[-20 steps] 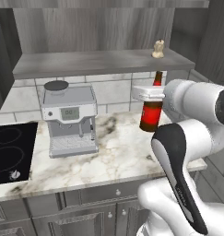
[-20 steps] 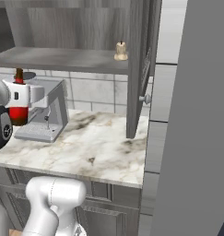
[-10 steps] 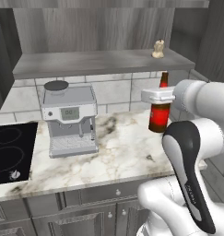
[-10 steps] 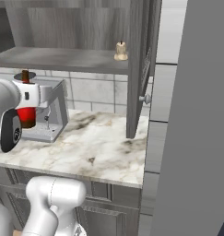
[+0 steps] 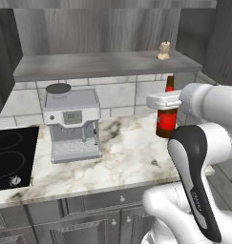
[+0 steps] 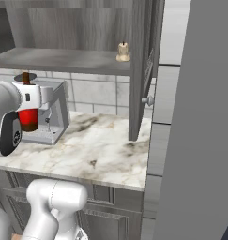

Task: Get the candle and the beer from the cabinet and move them to the dining counter.

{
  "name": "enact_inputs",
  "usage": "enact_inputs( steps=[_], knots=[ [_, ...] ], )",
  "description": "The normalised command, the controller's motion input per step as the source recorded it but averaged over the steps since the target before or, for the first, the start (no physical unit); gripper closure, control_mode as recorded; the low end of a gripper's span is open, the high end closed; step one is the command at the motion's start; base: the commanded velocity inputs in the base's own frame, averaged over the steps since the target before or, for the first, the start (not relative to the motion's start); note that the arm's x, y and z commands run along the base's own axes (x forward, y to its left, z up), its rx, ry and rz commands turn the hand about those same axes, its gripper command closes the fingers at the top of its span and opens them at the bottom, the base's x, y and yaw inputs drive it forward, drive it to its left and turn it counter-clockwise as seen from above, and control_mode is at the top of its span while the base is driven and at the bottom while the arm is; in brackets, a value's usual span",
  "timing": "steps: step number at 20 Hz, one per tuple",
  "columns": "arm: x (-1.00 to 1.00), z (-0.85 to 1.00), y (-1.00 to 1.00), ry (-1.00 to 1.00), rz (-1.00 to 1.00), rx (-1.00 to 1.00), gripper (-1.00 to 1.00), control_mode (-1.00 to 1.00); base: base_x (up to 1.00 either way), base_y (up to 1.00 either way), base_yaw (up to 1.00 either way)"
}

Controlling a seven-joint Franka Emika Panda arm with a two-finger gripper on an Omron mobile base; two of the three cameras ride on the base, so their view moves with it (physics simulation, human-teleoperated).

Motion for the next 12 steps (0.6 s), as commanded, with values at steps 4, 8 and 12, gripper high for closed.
enact_inputs(
  steps=[4,8,12],
  knots=[
    [0.0,0.0,0.0,0.0,0.0,0.0,1.0,-1.0,0.0,0.0,0.0],
    [0.0,0.0,0.0,0.0,0.0,0.0,1.0,-1.0,0.0,0.0,0.0],
    [0.0,0.0,0.0,0.0,0.0,0.0,1.0,-1.0,0.0,0.0,0.0]
  ],
)
